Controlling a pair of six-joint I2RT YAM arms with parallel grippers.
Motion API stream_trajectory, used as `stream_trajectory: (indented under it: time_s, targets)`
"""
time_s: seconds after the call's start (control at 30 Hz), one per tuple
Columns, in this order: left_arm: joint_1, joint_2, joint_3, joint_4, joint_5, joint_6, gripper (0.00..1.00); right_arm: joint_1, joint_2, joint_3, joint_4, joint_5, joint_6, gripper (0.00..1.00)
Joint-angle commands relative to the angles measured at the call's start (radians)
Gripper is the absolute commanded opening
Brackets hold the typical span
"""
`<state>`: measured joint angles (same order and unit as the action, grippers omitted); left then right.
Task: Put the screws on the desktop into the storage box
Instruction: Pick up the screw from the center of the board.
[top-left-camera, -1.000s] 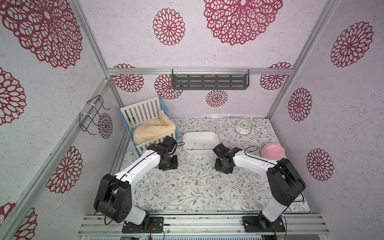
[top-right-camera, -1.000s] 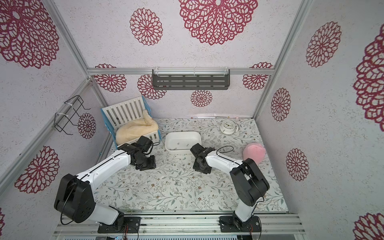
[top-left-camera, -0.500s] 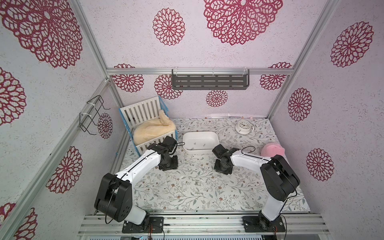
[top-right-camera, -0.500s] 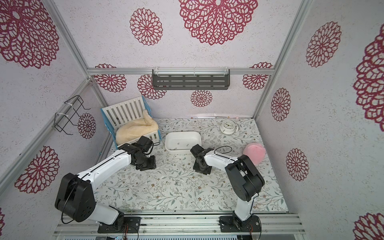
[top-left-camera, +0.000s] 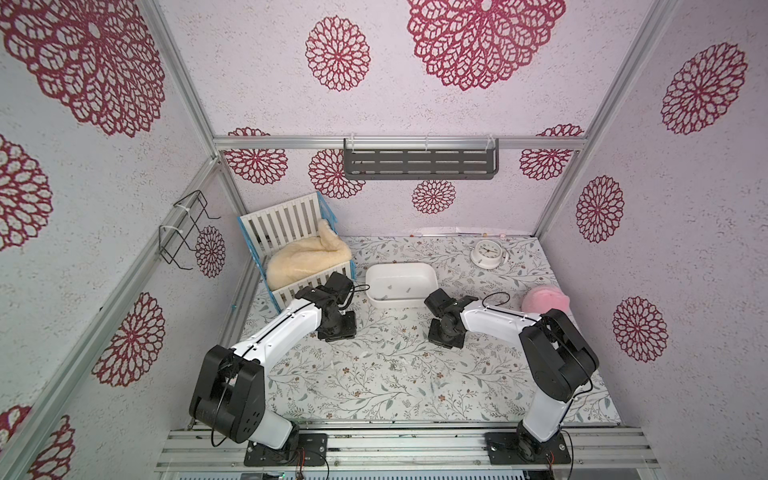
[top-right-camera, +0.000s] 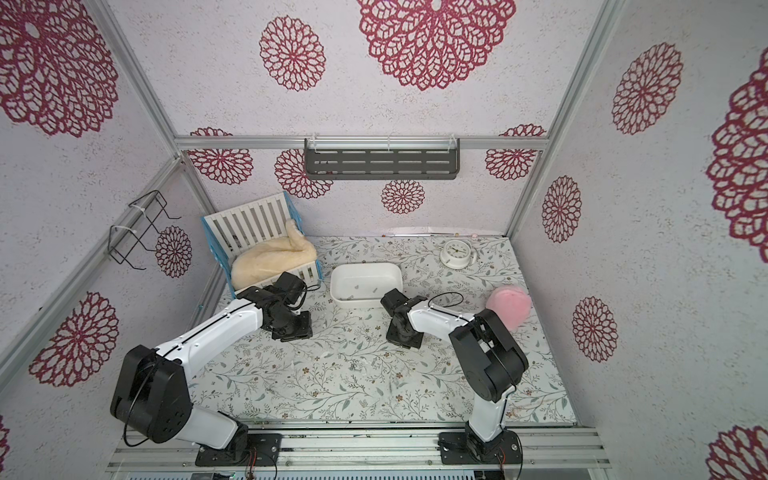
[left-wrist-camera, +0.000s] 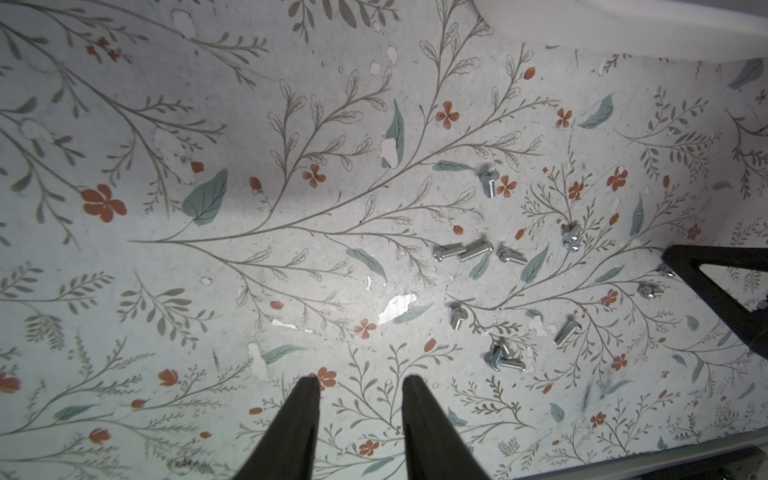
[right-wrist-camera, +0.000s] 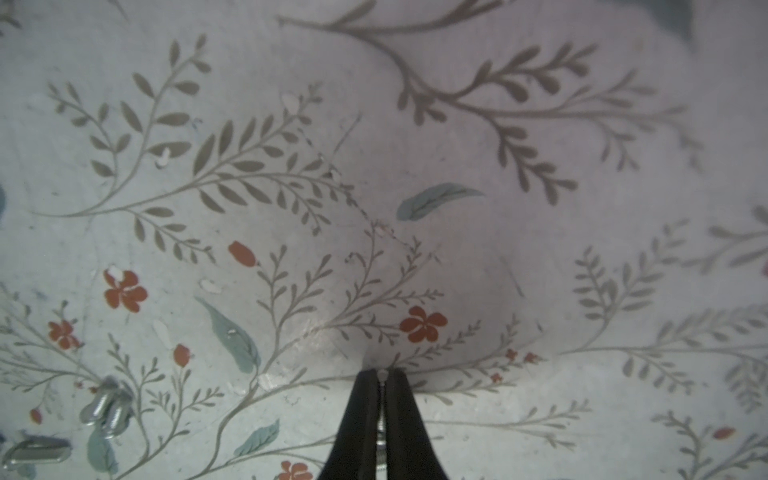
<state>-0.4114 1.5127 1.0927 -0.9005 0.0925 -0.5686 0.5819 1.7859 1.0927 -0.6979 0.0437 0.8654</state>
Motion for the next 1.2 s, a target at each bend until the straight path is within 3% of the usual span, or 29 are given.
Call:
stream_trajectory:
  time_s: [0.0,0.7,0.9,1.17]
  targets:
    - [0.011,-0.006,0.006,0.019,0.004,0.013,0.38,-0.004,0.01,-0.024,-0.006,-0.022,0.001,0.03]
    - [0.016,-0.034,-0.001,0.018,-0.002,0.01,0.38,-0.001,-0.065,0.262,-0.143,0.01,-0.02,0.0]
    - [0.026,-0.059,0.001,0.018,0.003,0.004,0.38,-0.003,0.016,0.437,-0.16,0.019,-0.046,0.0]
    - [0.031,-0.089,-0.005,0.017,0.015,-0.014,0.39,-0.032,0.238,0.771,-0.203,0.029,-0.088,0.0]
